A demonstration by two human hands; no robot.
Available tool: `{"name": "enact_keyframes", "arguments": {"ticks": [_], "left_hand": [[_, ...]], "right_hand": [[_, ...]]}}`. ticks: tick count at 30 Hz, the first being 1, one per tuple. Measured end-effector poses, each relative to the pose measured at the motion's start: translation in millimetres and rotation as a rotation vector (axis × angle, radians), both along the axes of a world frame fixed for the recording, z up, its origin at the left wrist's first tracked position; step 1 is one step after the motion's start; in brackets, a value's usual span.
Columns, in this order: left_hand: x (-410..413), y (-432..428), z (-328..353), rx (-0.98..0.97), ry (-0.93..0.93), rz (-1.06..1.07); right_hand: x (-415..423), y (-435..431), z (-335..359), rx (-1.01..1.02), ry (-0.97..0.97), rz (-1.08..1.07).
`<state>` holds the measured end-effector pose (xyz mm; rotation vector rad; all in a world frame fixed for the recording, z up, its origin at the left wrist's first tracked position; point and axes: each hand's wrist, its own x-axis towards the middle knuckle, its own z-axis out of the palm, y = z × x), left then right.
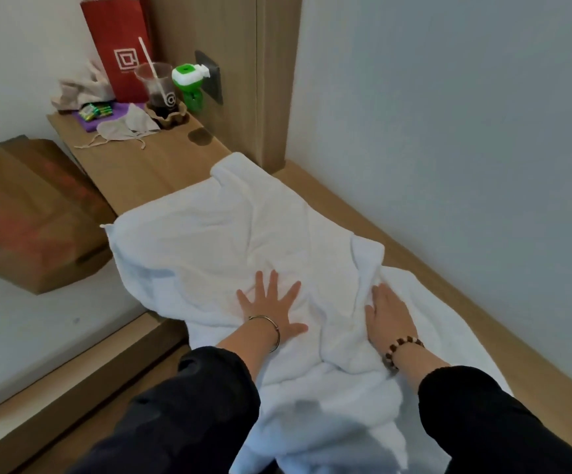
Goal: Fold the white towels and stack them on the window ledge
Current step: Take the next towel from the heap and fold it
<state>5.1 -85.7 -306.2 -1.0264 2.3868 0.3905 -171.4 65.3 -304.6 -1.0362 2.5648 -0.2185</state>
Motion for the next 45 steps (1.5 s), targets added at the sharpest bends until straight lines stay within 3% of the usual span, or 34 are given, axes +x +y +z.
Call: {"name": "enact_keyframes", "arguments": {"ticks": [5, 12, 15, 17, 20, 23, 25, 28, 33, 37, 40, 42, 45], "left_hand": [[-9.7, -4.2, -4.5, -0.056, -0.008, 0.003], [-17.5, 2.2, -10.1, -0.105, -0.002, -0.065], [-19.6, -9.5, -7.7, -0.057, 0.009, -0.118], [-16.7, -23.0, -2.5, -0.007, 0.032, -0.159], [-1.2, -43.6, 4.7, 0.036, 0.157, -0.123], [18.5, -60.7, 11.3, -0.101, 0.367, -0.155], [30.4, -75.2, 12.8, -0.182, 0.511, -0.169], [48.9, -106.3, 16.3, -0.234, 0.354, -0.059], [81.9, -177.8, 6.4, -0.192, 0.147, 0.079], [98.0, -226.8, -5.8, -0.106, 0.05, 0.044], [91.3, -250.2, -10.1, -0.152, 0.011, 0.036], [79.3, -263.2, -8.9, -0.248, 0.123, 0.066], [57.8, -288.9, -4.6, -0.413, 0.45, 0.118]], "right_hand": [[-55.9, 38.8, -12.1, 0.303, 0.036, -0.091], [-63.1, -2.2, 1.8, 0.319, -0.021, -0.274], [-28.6, -23.0, 2.2, 0.188, 0.061, -0.123], [-3.9, -28.6, -2.1, 0.181, 0.001, 0.042], [4.8, -38.5, -2.0, 0.31, -0.049, 0.033], [10.2, -74.4, 14.3, 0.352, 0.035, -0.058], [23.7, -108.3, 22.5, 0.289, 0.133, 0.007], [49.6, -158.2, 25.9, 0.209, 0.169, 0.145], [83.2, -234.9, 26.2, 0.193, 0.06, 0.234], [88.2, -273.0, 16.2, 0.291, -0.135, 0.08], [72.6, -285.0, 10.6, 0.363, -0.185, -0.056], [61.8, -293.6, 14.2, 0.375, -0.231, -0.122], [49.9, -306.6, 16.8, 0.437, -0.272, -0.164]]}}
